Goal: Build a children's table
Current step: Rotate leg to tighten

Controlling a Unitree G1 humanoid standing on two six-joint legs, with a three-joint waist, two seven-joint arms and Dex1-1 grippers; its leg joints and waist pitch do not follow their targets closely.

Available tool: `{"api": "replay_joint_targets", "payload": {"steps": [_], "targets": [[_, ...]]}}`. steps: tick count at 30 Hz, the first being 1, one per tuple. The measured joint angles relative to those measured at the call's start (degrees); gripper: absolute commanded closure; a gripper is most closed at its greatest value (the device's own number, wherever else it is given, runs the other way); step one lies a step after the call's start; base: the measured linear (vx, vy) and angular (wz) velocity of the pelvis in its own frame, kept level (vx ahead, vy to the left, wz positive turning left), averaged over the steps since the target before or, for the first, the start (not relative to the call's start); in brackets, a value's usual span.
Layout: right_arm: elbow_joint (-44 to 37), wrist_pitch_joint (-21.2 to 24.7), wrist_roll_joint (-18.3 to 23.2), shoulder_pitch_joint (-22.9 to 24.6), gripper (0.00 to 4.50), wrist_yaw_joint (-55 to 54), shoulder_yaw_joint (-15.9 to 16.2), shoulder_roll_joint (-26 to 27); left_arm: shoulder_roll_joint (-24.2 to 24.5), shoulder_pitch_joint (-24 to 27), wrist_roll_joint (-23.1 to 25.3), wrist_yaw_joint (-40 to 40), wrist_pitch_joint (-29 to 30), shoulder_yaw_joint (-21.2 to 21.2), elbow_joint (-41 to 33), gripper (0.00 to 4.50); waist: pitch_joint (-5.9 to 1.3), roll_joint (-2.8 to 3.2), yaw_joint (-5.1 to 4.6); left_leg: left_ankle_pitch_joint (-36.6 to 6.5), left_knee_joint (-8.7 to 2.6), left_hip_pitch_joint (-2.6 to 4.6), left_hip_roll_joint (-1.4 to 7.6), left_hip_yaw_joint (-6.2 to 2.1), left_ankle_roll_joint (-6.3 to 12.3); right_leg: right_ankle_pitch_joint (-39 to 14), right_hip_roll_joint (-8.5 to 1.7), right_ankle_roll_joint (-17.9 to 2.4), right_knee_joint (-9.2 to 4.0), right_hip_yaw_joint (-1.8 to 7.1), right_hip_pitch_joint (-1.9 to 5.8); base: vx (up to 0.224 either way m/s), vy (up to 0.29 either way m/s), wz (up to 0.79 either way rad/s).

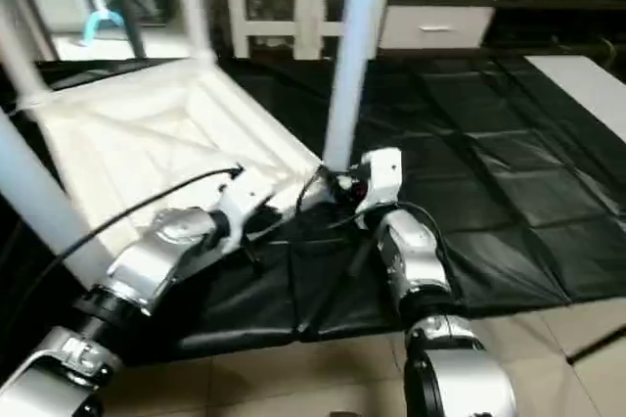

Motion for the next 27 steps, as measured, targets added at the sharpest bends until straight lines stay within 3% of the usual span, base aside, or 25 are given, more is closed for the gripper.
{"api": "replay_joint_targets", "payload": {"steps": [4,12,14,16,17,21,27], "targets": [[-9.0,3.5,1.9,4.7,0.73,10.9,3.1,-2.9,0.1,-0.9,0.0,0.3,-1.3,-0.1,1.0,4.5,0.06,0.11,0.14,0.0,-0.02,-0.36,0.01,-0.06,0.0,0.2,0.01,-0.3,-0.07,-0.07,-0.24,0.0,0.0,0.0],[-22.0,9.9,4.1,14.1,0.65,19.8,3.9,-13.2,1.3,-1.8,0.4,0.7,-2.8,0.7,2.7,4.5,0.09,0.1,0.39,0.0,-0.12,-0.43,0.02,0.04,0.08,0.2,0.02,-0.3,-0.23,-0.05,-0.4,0.0,0.0,0.0],[-27.1,10.1,3.6,18.9,0.65,16.1,2.6,-13.4,1.1,-2.3,0.4,1.4,-4.5,0.7,4.1,4.5,0.14,-0.01,0.63,0.0,-0.23,-0.41,0.05,0.04,0.07,0.2,0.06,-0.2,-0.22,-0.06,-0.44,0.0,0.0,0.0],[-27.6,10.8,2.9,20.7,0.65,13.2,2.0,-13.0,1.2,-2.5,0.4,2.0,-4.9,1.3,4.7,4.5,0.17,0.07,0.39,0.0,-0.23,-0.39,0.01,0.06,0.07,0.2,0.06,-0.2,-0.19,0.02,-0.53,0.0,0.0,0.0],[-28.0,11.2,2.2,21.4,0.61,10.2,1.3,-12.2,1.1,-2.5,0.2,1.9,-4.8,1.9,4.7,4.22,0.2,0.09,0.25,0.0,-0.25,-0.41,0.01,0.06,0.06,0.2,0.07,-0.1,-0.18,0.02,-0.61,0.0,0.0,0.0],[-30.3,11.8,2.0,22.8,0.6,3.8,0.2,-9.1,1.1,-2.5,-0.6,0.8,-5.0,2.8,4.5,3.83,0.24,0.1,0.49,0.0,-0.33,-0.5,0.02,0.06,0.06,0.2,0.07,-0.1,-0.18,0.0,-0.75,0.0,0.0,0.0],[-34.0,12.6,1.2,24.9,0.6,-1.9,0.0,-8.4,1.0,-2.5,-2.5,-1.1,-5.3,3.5,1.7,3.38,0.29,0.16,1.6,-0.1,-0.33,-0.54,-0.01,0.16,0.26,0.2,0.01,-0.1,-0.43,0.04,-0.82,0.0,0.0,0.0]]}}
